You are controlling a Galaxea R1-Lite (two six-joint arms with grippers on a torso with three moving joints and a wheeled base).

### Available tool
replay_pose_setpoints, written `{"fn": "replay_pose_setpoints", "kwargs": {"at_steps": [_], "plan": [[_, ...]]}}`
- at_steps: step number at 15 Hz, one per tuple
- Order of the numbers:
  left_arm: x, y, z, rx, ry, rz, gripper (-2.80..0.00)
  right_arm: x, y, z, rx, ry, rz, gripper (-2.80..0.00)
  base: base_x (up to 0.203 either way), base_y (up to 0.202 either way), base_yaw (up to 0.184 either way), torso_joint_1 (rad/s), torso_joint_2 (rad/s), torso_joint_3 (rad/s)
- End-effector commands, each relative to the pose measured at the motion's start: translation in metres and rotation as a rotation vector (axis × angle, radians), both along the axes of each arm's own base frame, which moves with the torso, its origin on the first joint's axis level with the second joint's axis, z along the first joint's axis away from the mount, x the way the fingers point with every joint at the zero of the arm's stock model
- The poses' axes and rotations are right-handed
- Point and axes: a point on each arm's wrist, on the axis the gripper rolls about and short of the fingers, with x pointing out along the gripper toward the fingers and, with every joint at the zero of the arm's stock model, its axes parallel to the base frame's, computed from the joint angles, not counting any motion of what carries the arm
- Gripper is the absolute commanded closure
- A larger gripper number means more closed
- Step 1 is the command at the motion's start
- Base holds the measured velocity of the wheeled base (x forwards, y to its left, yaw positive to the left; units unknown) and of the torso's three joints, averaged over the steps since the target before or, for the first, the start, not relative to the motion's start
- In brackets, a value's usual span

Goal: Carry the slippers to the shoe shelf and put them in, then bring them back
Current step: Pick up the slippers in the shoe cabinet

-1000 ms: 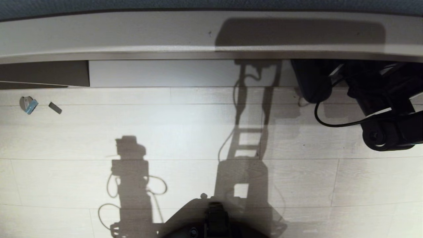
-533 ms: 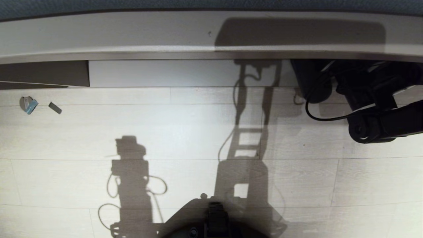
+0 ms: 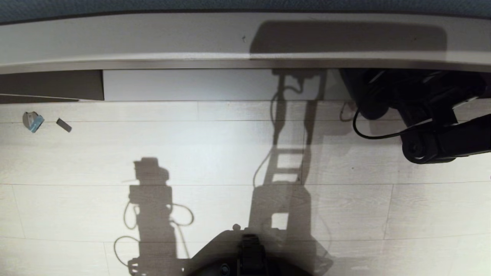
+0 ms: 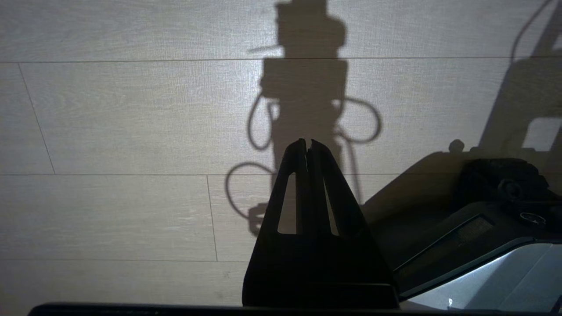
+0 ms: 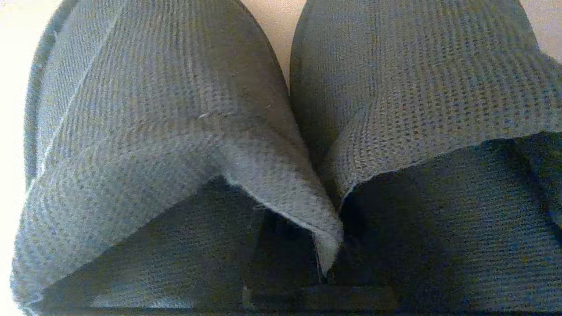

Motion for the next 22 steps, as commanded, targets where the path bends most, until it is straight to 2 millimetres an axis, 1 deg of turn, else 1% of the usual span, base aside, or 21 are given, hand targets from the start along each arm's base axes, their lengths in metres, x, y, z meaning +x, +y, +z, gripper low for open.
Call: {"fn": "replay_pose_setpoints", "kwargs": {"at_steps": [1, 3, 5, 6, 7, 10, 12, 14, 18, 20, 22], "plan": [[0.000, 0.000, 0.000, 0.000, -0.001, 0.000, 0.00, -0.007, 0.003, 0.011, 0.002, -0.025, 0.006, 0.00, 0.000, 0.000, 0.000, 0.000, 0.00, 0.000], [0.000, 0.000, 0.000, 0.000, -0.001, 0.000, 0.00, -0.013, 0.006, 0.019, 0.009, -0.028, 0.003, 0.00, 0.000, 0.000, 0.000, 0.000, 0.00, 0.000], [0.000, 0.000, 0.000, 0.000, 0.000, 0.000, 0.00, -0.024, 0.009, 0.030, 0.024, -0.013, -0.009, 0.00, 0.000, 0.000, 0.000, 0.000, 0.00, 0.000], [0.000, 0.000, 0.000, 0.000, 0.000, 0.000, 0.00, -0.031, 0.011, 0.032, 0.021, 0.010, -0.013, 0.00, 0.000, 0.000, 0.000, 0.000, 0.00, 0.000], [0.000, 0.000, 0.000, 0.000, -0.001, 0.001, 0.00, -0.039, 0.015, 0.027, 0.010, 0.046, -0.014, 0.00, 0.000, 0.000, 0.000, 0.000, 0.00, 0.000], [0.000, 0.000, 0.000, 0.000, -0.001, 0.000, 0.00, -0.064, 0.025, -0.010, -0.030, 0.197, -0.026, 0.00, 0.000, 0.000, 0.000, 0.000, 0.00, 0.000], [0.000, 0.000, 0.000, 0.000, -0.001, 0.002, 0.00, -0.090, 0.031, -0.034, -0.059, 0.261, -0.046, 0.00, 0.000, 0.000, 0.000, 0.000, 0.00, 0.000], [0.000, 0.000, 0.000, 0.001, 0.000, 0.000, 0.00, -0.120, 0.034, -0.048, -0.076, 0.299, -0.060, 0.00, 0.000, 0.000, 0.000, 0.000, 0.00, 0.000], [0.000, 0.000, 0.000, 0.001, -0.001, 0.000, 0.00, -0.172, 0.029, -0.077, -0.113, 0.412, -0.098, 0.00, 0.000, 0.000, 0.000, 0.000, 0.00, 0.000], [0.000, 0.000, 0.000, 0.001, -0.001, 0.000, 0.00, -0.193, 0.025, -0.089, -0.113, 0.464, -0.127, 0.00, 0.000, 0.000, 0.000, 0.000, 0.00, 0.000], [0.000, 0.000, 0.000, 0.001, -0.001, 0.001, 0.00, -0.210, 0.022, -0.100, -0.116, 0.513, -0.145, 0.00, 0.000, 0.000, 0.000, 0.000, 0.00, 0.000]]}}
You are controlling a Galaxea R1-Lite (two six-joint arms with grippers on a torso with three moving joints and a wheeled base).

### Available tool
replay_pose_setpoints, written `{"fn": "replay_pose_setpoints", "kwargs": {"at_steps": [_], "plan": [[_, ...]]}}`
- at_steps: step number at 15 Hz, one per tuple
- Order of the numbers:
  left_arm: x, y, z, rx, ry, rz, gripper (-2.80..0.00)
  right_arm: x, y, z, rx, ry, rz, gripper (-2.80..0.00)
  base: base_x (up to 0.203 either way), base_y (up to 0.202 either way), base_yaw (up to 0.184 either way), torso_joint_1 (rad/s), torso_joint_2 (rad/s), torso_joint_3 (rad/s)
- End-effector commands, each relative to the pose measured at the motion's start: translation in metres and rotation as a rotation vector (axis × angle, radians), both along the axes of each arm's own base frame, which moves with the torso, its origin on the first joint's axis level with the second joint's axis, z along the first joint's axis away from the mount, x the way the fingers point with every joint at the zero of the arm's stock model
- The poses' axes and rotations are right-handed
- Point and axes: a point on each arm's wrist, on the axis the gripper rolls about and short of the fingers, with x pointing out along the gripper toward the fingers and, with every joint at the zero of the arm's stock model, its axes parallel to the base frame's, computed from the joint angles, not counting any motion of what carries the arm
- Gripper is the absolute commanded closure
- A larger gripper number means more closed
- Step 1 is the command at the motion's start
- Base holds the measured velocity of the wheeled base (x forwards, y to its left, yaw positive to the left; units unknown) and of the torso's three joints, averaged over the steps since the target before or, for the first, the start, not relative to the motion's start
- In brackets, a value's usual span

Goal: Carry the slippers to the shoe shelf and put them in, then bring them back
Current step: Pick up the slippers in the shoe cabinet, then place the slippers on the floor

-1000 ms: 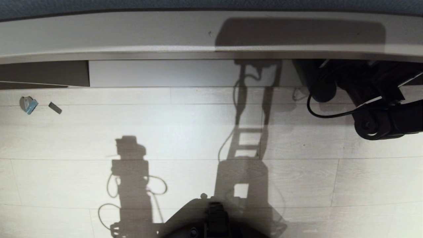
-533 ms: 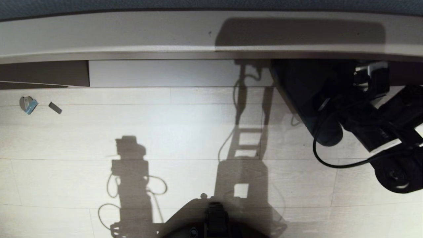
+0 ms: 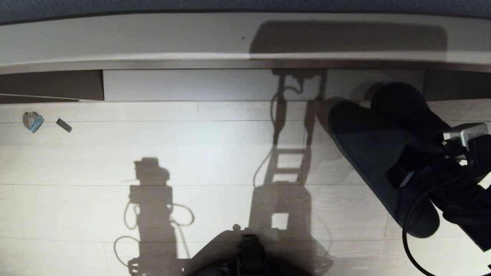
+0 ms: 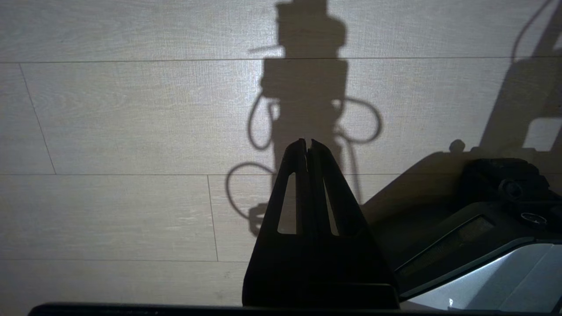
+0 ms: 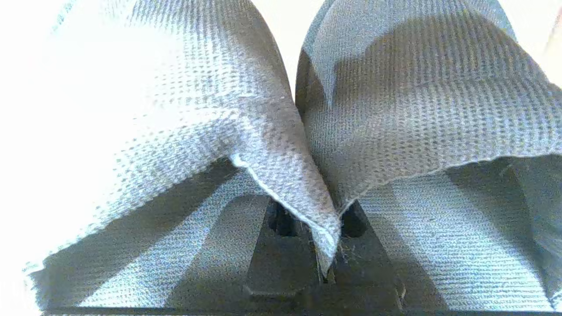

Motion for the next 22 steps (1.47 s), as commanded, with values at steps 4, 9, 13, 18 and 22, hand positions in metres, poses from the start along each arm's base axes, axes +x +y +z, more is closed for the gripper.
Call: {"fn": "replay_pose_setpoints", "kwargs": {"at_steps": [4, 9, 13, 18, 22], "plan": [[0.000, 0.000, 0.000, -0.001, -0.001, 0.000, 0.00, -0.044, -0.008, -0.013, 0.005, 0.048, -0.056, 0.00, 0.000, 0.000, 0.000, 0.000, 0.00, 0.000], [0.000, 0.000, 0.000, -0.001, -0.001, 0.000, 0.00, -0.090, -0.016, -0.003, 0.064, 0.017, -0.087, 0.00, 0.000, 0.000, 0.000, 0.000, 0.00, 0.000], [0.000, 0.000, 0.000, -0.002, 0.001, 0.002, 0.00, -0.144, -0.026, 0.002, 0.136, -0.071, -0.101, 0.00, 0.000, 0.000, 0.000, 0.000, 0.00, 0.000], [0.000, 0.000, 0.000, -0.001, 0.001, 0.001, 0.00, -0.203, -0.032, -0.029, 0.175, -0.071, -0.134, 0.00, 0.000, 0.000, 0.000, 0.000, 0.00, 0.000], [0.000, 0.000, 0.000, -0.001, -0.001, 0.000, 0.00, -0.221, -0.031, -0.054, 0.192, -0.020, -0.087, 0.00, 0.000, 0.000, 0.000, 0.000, 0.00, 0.000]]}}
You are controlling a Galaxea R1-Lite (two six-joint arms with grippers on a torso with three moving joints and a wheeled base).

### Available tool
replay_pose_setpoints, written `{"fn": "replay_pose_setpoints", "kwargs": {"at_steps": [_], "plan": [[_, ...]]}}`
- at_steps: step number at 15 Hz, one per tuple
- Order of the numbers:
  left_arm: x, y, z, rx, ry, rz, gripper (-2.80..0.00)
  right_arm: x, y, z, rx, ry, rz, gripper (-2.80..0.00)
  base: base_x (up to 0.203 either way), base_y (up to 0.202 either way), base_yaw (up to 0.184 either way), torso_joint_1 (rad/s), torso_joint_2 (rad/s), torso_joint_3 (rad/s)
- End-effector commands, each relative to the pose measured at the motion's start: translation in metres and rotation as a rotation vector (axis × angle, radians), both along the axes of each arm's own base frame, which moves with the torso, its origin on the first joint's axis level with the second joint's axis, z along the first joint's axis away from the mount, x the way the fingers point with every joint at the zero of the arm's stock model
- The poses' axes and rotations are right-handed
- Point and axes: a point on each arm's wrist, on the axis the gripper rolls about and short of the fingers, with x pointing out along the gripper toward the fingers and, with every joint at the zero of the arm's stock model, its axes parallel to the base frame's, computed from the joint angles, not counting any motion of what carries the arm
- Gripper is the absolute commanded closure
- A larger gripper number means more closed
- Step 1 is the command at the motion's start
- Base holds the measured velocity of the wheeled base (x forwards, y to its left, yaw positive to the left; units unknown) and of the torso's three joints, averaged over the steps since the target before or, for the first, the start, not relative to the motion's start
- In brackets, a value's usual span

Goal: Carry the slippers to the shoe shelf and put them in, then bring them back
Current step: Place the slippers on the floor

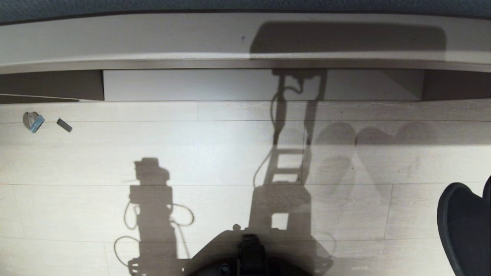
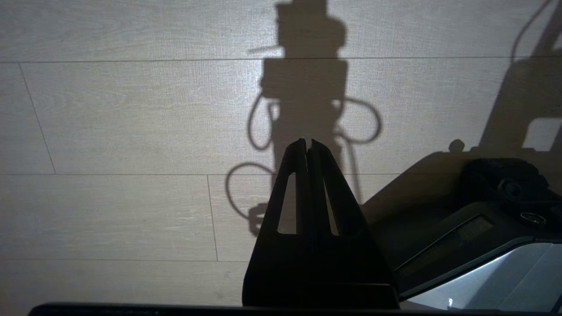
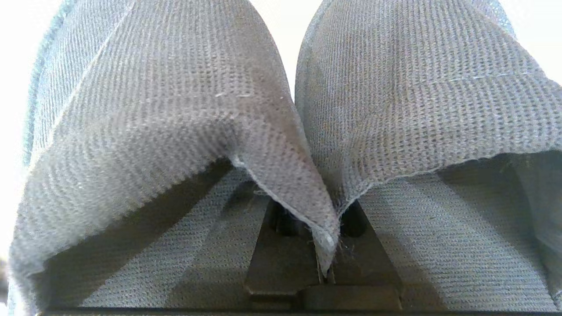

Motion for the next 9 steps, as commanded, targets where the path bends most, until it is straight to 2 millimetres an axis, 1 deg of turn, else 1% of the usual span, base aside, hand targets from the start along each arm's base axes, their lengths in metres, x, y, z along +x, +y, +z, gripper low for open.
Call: {"fn": "replay_pose_setpoints", "kwargs": {"at_steps": [1, 3, 5, 7, 9], "plan": [[0.000, 0.000, 0.000, 0.000, 0.000, 0.002, 0.00, -0.017, 0.000, -0.014, -0.006, -0.061, 0.015, 0.00, 0.000, 0.000, 0.000, 0.000, 0.00, 0.000], [0.000, 0.000, 0.000, 0.000, 0.000, 0.002, 0.00, -0.021, 0.000, -0.026, -0.014, -0.011, 0.016, 0.00, 0.000, 0.000, 0.000, 0.000, 0.00, 0.000], [0.000, 0.000, 0.000, 0.000, 0.000, 0.000, 0.00, -0.018, -0.001, -0.038, -0.004, 0.119, -0.031, 0.00, 0.000, 0.000, 0.000, 0.000, 0.00, 0.000], [0.000, 0.000, 0.000, 0.001, 0.000, 0.000, 0.00, -0.018, -0.001, -0.042, 0.028, 0.159, -0.036, 0.00, 0.000, 0.000, 0.000, 0.000, 0.00, 0.000], [0.000, 0.000, 0.000, 0.001, 0.000, 0.000, 0.00, -0.018, -0.001, -0.042, 0.036, 0.159, -0.036, 0.00, 0.000, 0.000, 0.000, 0.000, 0.00, 0.000]]}}
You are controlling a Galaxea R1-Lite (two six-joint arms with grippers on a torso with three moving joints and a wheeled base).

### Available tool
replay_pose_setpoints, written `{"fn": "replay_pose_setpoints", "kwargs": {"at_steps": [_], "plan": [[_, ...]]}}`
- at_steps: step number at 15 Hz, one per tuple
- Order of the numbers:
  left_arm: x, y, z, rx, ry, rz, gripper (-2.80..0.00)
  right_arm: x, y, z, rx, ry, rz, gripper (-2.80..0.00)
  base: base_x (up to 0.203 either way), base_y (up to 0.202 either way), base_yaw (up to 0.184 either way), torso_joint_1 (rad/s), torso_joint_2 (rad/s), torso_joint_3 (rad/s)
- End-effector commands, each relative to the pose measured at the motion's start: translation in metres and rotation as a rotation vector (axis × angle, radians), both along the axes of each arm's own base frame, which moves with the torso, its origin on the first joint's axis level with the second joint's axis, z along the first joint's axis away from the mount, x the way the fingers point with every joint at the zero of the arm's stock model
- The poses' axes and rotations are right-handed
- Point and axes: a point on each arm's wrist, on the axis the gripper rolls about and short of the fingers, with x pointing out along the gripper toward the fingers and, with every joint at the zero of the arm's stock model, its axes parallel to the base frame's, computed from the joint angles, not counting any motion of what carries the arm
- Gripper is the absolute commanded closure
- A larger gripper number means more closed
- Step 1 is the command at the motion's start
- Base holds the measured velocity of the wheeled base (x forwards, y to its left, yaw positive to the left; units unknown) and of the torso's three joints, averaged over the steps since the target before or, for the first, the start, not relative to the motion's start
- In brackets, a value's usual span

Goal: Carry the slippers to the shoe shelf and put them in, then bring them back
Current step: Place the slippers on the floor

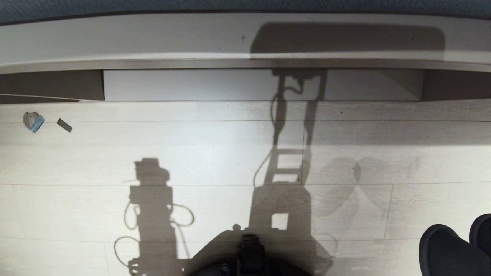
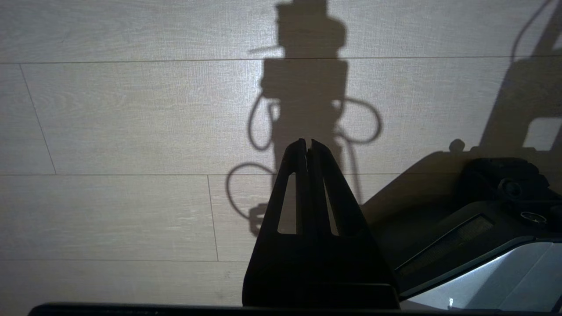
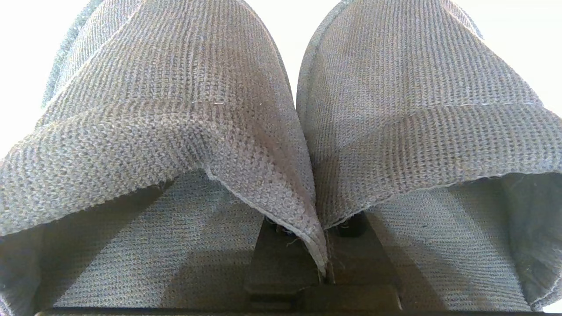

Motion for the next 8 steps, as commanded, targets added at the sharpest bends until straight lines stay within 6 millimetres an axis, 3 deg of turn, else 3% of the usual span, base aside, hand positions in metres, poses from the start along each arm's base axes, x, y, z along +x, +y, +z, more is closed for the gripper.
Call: {"fn": "replay_pose_setpoints", "kwargs": {"at_steps": [1, 4, 8], "plan": [[0.0000, 0.0000, 0.0000, 0.000, 0.000, 0.001, 0.00, -0.0001, 0.0000, -0.0007, -0.006, 0.000, 0.001, 0.00, 0.000, 0.000, 0.000, 0.000, 0.00, 0.000], [0.0000, 0.0000, 0.0002, 0.000, -0.002, 0.001, 0.00, -0.0001, 0.0000, -0.0007, -0.007, 0.000, 0.001, 0.00, 0.000, 0.000, 0.000, 0.002, 0.00, 0.046], [0.0000, 0.0000, 0.0000, -0.005, 0.000, 0.002, 0.00, -0.0001, 0.0001, -0.0007, -0.011, 0.000, 0.003, 0.00, 0.000, 0.000, 0.000, -0.001, 0.00, 0.177]]}}
